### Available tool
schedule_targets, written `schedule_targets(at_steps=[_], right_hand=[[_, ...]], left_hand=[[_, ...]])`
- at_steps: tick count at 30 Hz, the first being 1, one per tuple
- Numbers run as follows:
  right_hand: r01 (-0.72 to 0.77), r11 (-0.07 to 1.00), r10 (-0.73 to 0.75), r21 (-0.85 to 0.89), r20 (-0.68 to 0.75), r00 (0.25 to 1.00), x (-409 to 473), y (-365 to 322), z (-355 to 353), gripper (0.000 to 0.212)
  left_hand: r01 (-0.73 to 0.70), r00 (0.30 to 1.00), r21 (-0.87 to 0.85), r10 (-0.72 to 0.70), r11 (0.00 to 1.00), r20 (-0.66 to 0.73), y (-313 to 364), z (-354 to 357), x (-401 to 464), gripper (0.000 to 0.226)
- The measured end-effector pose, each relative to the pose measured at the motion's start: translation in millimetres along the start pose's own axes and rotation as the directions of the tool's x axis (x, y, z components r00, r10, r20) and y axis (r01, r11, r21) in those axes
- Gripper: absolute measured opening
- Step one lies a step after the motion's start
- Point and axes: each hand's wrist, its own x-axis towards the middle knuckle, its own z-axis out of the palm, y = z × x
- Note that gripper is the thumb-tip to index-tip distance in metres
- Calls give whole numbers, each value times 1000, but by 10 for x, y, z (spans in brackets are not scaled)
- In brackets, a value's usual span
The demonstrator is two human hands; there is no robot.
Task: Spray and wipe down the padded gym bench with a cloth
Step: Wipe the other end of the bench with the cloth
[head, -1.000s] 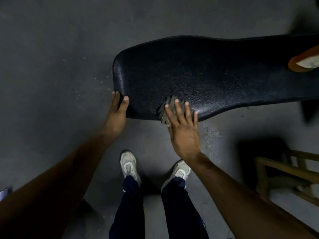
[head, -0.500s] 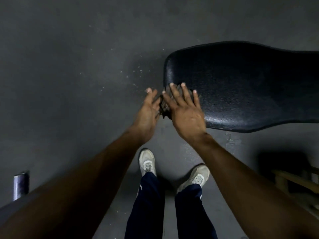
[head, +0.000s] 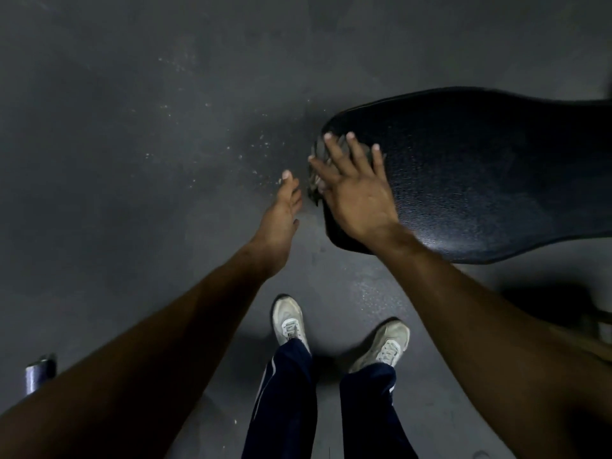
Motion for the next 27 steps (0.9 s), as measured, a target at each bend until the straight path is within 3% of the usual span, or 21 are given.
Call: schedule_targets(at_steps=[5, 9, 15, 20, 23, 27], right_hand=[[91, 996, -91, 8, -35, 995, -646, 104, 210, 56], [20, 999, -16, 43, -89, 996, -1054, 364, 334, 60], [-241, 960, 251, 142, -54, 967, -1641, 979, 384, 70], [-401, 889, 404, 221, 33, 914, -1893, 1594, 297, 63], [-519, 802, 527, 295, 59, 848, -1980, 2047, 222, 58], [-629, 669, 656, 395, 84, 750, -2031, 2879, 249, 57]], left_hand=[[-123, 987, 201, 141, 972, -78, 123, 207, -30, 75], [-285, 947, 421, 320, 861, -14, 136, 475, -64, 64], [-407, 886, 758, 423, 510, 190, -128, 982, -162, 61], [-358, 864, 932, 401, 63, 305, -463, 1453, -175, 75], [-346, 865, 938, 374, -38, 334, -614, 1769, -209, 78], [-330, 880, 941, 335, -81, 337, -741, 2222, -212, 81]])
